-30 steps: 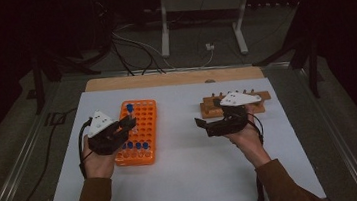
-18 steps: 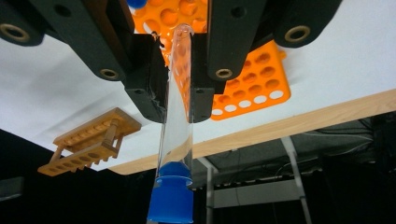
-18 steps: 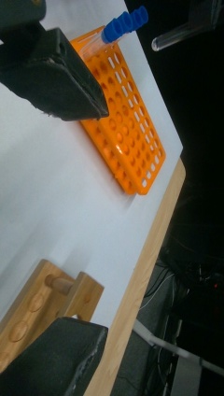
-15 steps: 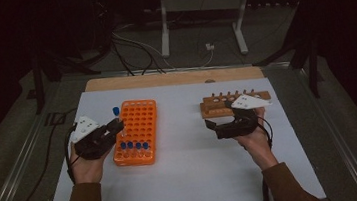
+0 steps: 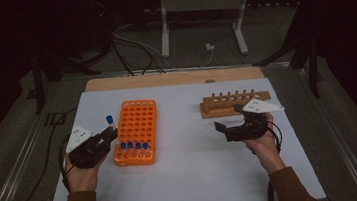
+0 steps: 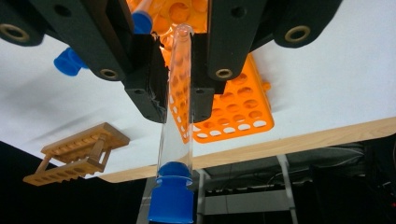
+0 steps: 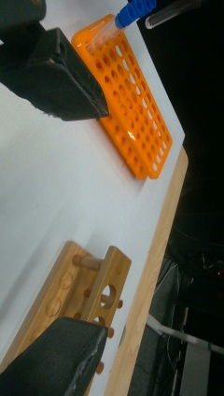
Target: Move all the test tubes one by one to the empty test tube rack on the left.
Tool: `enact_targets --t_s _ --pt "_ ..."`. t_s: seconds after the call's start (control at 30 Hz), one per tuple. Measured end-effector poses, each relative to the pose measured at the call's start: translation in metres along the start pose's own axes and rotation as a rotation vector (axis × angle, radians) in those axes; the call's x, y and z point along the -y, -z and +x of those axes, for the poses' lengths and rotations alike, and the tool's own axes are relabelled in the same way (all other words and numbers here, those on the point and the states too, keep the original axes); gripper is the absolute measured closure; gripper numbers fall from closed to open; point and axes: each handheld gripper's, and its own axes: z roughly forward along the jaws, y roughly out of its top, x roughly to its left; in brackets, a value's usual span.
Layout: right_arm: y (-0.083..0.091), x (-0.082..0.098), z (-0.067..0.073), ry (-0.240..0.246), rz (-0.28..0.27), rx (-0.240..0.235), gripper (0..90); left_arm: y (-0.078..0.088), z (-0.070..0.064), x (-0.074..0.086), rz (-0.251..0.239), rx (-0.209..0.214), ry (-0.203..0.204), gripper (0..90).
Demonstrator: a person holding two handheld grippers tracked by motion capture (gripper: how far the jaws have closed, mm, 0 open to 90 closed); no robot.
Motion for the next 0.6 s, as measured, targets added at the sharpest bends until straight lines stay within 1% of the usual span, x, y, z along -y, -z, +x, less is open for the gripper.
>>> enact_targets --t_s 0.07,0.13,0.37,0.6 --pt "0.002 0.002 -0.001 -0.003 -0.005 0.002 0.0 0.001 0.0 0.003 -0.013 -0.003 0.004 78.0" --pt "0.004 0.004 -0.003 -0.008 -0.004 0.005 0.0 0.002 0.0 0.006 -0.015 -0.004 0.003 77.9" --pt "0.012 0.012 -0.008 -0.021 -0.004 0.019 0.0 0.002 0.001 0.018 -0.003 -0.006 0.01 77.9" --pt "0.02 0.021 -0.01 -0.016 0.006 0.037 0.0 0.0 -0.001 0.03 0.018 0.0 0.007 77.9"
